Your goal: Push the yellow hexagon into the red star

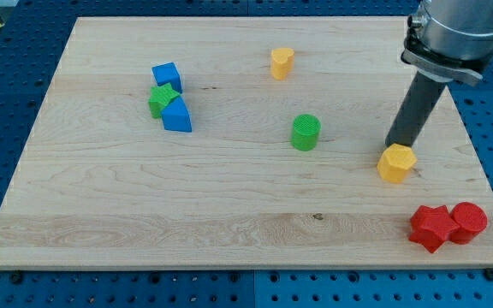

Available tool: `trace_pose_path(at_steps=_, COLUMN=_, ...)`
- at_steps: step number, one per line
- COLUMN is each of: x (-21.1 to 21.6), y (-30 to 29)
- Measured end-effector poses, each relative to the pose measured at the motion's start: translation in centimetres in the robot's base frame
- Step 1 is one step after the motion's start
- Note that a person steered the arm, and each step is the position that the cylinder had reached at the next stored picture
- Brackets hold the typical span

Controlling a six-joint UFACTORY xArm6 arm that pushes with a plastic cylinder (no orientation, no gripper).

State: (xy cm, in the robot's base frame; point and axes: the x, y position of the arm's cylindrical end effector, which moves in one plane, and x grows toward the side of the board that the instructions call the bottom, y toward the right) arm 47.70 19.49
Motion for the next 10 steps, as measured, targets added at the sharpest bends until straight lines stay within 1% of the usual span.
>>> trace_pose_path(at_steps=1, x=-1.6, y=-1.1)
trace_pose_path(at_steps=2, x=-1.4, y=-2.0)
trace_pose_path(at_steps=4, x=2.5, y=-2.0)
trace_pose_path(at_steps=6, x=3.2, y=-2.0)
trace_pose_path(at_steps=8, x=5.3, y=-2.0)
trace_pose_path(at_steps=9, x=5.4, y=-2.1)
trace_pose_path(at_steps=10, x=2.9, y=-6.1)
